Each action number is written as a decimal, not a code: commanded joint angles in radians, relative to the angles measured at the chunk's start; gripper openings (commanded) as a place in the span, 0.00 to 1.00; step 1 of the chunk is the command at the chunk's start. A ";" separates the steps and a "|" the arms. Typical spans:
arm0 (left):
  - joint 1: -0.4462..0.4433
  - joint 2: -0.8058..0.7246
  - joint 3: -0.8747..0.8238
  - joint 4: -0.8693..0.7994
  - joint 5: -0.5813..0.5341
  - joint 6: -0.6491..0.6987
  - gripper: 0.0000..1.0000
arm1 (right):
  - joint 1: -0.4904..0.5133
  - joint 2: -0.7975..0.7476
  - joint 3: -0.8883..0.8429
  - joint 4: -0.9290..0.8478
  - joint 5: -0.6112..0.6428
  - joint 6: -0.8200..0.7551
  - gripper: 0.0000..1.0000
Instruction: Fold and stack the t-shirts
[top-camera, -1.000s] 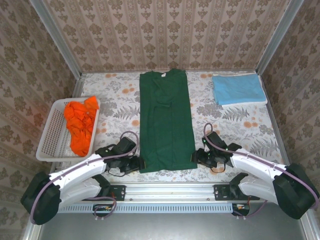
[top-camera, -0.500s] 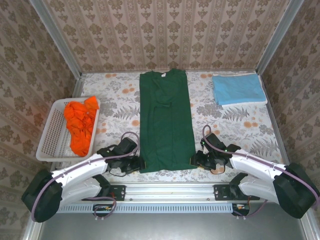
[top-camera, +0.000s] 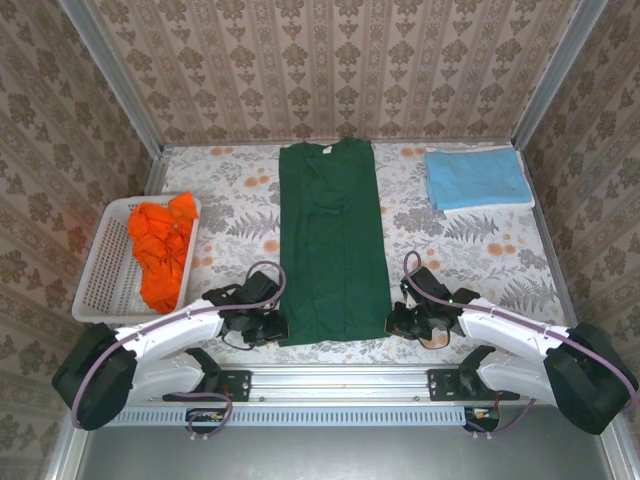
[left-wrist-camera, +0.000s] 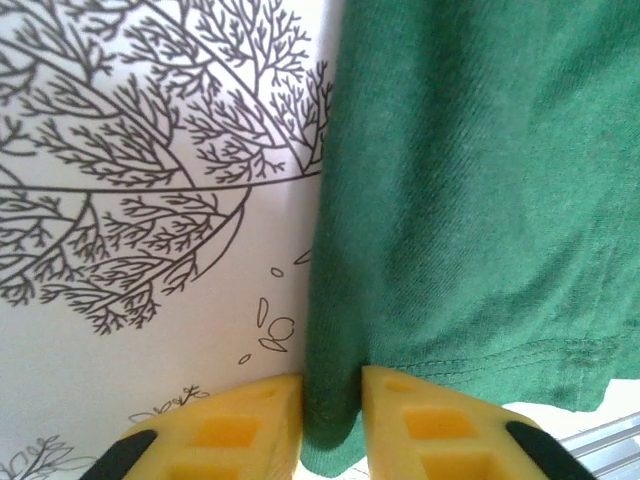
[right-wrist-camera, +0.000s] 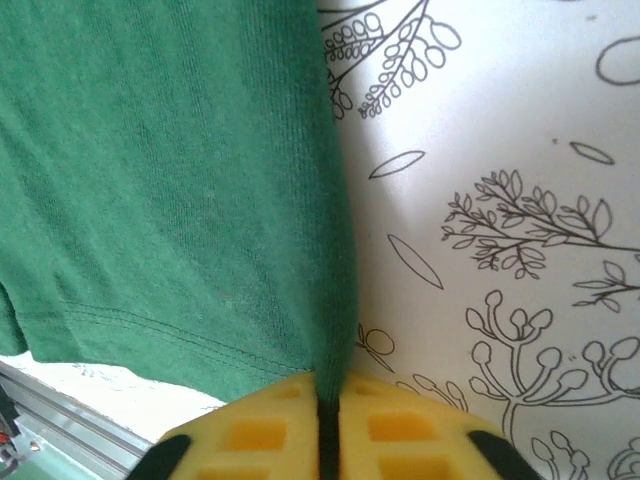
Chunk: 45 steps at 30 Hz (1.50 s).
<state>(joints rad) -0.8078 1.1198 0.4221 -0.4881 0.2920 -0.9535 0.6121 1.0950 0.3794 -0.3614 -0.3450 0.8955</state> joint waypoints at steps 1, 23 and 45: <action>-0.036 0.059 -0.002 0.181 0.079 0.037 0.17 | 0.007 0.007 -0.002 -0.016 0.003 0.003 0.08; -0.056 -0.245 0.004 -0.217 0.028 0.121 0.00 | 0.257 -0.162 -0.078 -0.055 0.052 0.188 0.00; 0.359 0.172 0.476 0.061 0.191 0.293 0.00 | -0.184 0.054 0.310 0.045 0.045 0.071 0.00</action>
<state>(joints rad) -0.5144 1.1450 0.7746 -0.4370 0.4259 -0.7578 0.5087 1.0069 0.5743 -0.3820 -0.2371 1.0252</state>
